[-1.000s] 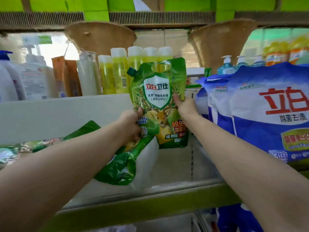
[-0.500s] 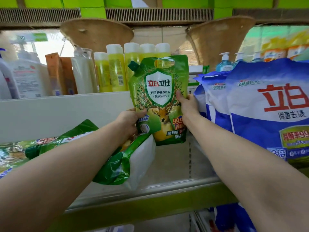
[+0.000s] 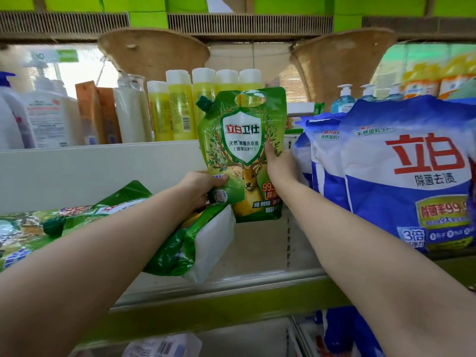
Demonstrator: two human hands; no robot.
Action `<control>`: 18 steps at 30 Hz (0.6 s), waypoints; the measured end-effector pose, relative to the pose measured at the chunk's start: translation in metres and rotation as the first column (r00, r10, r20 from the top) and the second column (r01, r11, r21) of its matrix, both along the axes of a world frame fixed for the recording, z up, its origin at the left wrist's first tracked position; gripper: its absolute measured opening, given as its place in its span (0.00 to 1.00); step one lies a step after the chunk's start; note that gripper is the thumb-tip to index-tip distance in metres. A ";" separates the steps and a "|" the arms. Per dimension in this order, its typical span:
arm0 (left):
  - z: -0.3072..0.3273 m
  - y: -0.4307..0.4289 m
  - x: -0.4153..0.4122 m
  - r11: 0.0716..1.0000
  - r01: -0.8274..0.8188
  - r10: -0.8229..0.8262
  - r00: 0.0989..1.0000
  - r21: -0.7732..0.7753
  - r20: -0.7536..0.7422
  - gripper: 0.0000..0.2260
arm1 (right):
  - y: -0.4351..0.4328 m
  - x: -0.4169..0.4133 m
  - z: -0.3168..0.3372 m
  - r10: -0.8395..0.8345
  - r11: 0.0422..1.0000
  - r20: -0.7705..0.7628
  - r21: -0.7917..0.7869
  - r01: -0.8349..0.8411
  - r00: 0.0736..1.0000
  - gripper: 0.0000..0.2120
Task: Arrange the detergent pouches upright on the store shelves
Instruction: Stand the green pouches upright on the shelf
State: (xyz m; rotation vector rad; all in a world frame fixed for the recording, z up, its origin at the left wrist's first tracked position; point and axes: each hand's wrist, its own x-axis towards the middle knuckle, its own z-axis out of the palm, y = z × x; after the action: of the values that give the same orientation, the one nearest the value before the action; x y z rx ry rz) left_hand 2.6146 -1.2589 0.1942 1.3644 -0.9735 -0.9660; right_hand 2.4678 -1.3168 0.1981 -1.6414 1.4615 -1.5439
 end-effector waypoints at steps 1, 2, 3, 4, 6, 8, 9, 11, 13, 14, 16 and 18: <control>0.001 0.001 0.002 1.000 -0.022 0.021 0.998 0.017 0.064 0.21 | 0.000 0.001 0.001 -0.010 1.000 -0.059 -0.023 0.009 0.998 0.20; 0.003 0.006 0.002 0.998 -0.055 0.050 0.988 0.030 0.147 0.21 | 0.002 0.002 0.003 -0.025 0.999 -0.129 -0.046 0.020 0.991 0.19; 0.005 0.010 0.002 0.996 -0.083 0.076 0.975 0.021 0.211 0.20 | 0.006 0.003 0.004 -0.051 0.997 -0.200 -0.065 0.039 0.978 0.19; 0.007 0.016 0.002 0.995 -0.101 0.098 0.965 -0.003 0.244 0.18 | 0.014 0.004 0.007 -0.088 0.993 -0.258 -0.095 0.066 0.962 0.23; 0.012 0.029 0.000 0.993 -0.102 0.113 0.955 -0.053 0.273 0.14 | 0.033 0.007 0.011 -0.194 0.960 -0.338 -0.261 0.106 0.921 0.27; 0.015 0.049 -0.005 0.992 -0.083 0.107 0.948 -0.092 0.298 0.11 | 0.054 0.012 0.018 -0.233 0.881 -0.382 -0.472 0.028 0.894 0.19; 0.014 0.059 -0.007 0.991 -0.073 0.104 0.943 -0.110 0.317 0.12 | 0.062 0.017 0.021 -0.191 0.859 -0.410 -0.509 -0.051 0.892 0.15; 0.012 0.078 -0.010 0.986 -0.080 0.126 0.930 -0.145 0.346 0.14 | 0.076 0.031 0.025 -0.007 0.868 -0.498 -0.433 -0.241 0.867 0.10; 0.005 0.099 -0.011 0.980 -0.086 0.143 0.931 -0.177 0.337 0.10 | 0.087 0.046 0.027 0.168 0.882 -0.578 -0.273 -0.383 0.798 0.11; 0.002 0.108 -0.011 0.977 -0.095 0.156 0.932 -0.193 0.327 0.08 | 0.091 0.054 0.029 0.235 0.883 -0.608 -0.192 -0.428 0.759 0.12; -0.008 0.124 -0.006 0.965 -0.141 0.205 0.933 -0.221 0.295 0.05 | 0.092 0.068 0.028 0.369 0.868 -0.642 -0.020 -0.496 0.672 0.13; -0.019 0.138 0.001 0.947 -0.215 0.274 0.929 -0.240 0.248 0.07 | 0.089 0.083 0.021 0.503 0.828 -0.647 0.173 -0.533 0.572 0.11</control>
State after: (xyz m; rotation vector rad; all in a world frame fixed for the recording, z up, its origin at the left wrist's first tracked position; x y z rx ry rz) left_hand 2.6159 -1.1207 0.1756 1.4258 -1.0507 -0.4746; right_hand 2.5510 -1.2279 0.2196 -2.5343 1.0429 -0.6505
